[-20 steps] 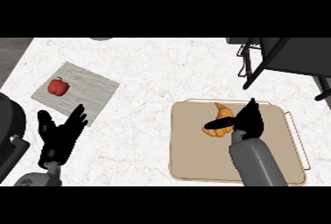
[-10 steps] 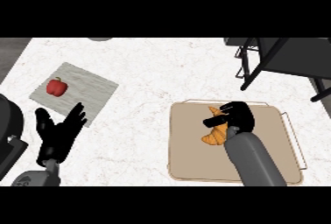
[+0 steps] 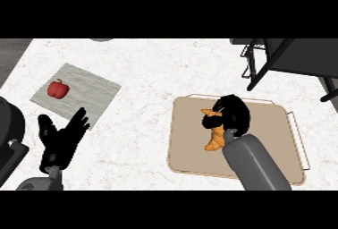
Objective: Pick the croissant from the tray and place it in the tiered shelf
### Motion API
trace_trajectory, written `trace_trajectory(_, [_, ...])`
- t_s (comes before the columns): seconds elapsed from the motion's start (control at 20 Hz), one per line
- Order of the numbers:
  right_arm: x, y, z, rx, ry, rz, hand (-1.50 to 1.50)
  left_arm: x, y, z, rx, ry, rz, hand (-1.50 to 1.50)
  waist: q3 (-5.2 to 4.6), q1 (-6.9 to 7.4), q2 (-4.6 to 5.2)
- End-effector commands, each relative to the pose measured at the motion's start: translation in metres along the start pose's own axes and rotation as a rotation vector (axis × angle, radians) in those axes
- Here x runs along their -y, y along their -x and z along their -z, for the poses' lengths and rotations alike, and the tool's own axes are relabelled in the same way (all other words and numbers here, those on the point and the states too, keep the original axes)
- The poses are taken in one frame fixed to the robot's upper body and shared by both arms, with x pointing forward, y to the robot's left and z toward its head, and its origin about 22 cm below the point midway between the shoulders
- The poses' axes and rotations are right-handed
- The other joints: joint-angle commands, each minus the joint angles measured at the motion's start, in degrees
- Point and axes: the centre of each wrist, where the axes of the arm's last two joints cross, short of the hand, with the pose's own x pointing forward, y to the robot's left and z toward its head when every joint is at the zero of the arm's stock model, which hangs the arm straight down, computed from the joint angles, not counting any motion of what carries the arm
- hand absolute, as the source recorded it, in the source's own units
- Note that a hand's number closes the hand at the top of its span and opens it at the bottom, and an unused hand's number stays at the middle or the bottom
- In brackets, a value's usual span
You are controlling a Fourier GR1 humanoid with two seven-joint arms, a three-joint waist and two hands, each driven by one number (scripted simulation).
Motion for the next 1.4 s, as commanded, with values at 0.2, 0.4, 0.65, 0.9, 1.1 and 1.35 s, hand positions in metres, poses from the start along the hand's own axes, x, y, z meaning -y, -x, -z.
trace_trajectory(0.2, [0.088, -0.006, -0.005, 0.58, -0.143, -0.139, 1.5, -0.003, 0.01, -0.007, -0.012, -0.027, -0.016, 0.0, 0.13, -1.24, -0.48])
trace_trajectory(0.4, [0.146, -0.004, -0.036, 0.668, -0.011, -0.072, 1.5, -0.014, 0.01, 0.002, -0.009, -0.039, -0.023, 0.0, 0.04, -2.12, -0.34])
trace_trajectory(0.65, [0.231, -0.004, -0.061, 0.626, 0.143, -0.016, 1.5, -0.026, -0.001, -0.007, -0.013, -0.033, 0.002, 0.0, 0.1, -1.49, -0.31])
trace_trajectory(0.9, [0.307, -0.035, -0.077, 0.572, 0.241, 0.034, 1.5, -0.001, -0.001, -0.006, 0.005, -0.01, 0.011, 0.0, 0.07, -0.28, -0.01])
trace_trajectory(1.1, [0.34, -0.028, -0.049, 0.542, 0.266, 0.048, 1.5, 0.011, 0.003, -0.002, 0.015, -0.008, 0.0, 0.0, 0.11, 0.17, 0.24])
trace_trajectory(1.35, [0.381, -0.036, -0.028, 0.502, 0.309, 0.127, 1.5, 0.013, -0.015, 0.0, 0.005, -0.003, 0.008, 0.0, 0.12, 0.59, 0.36])
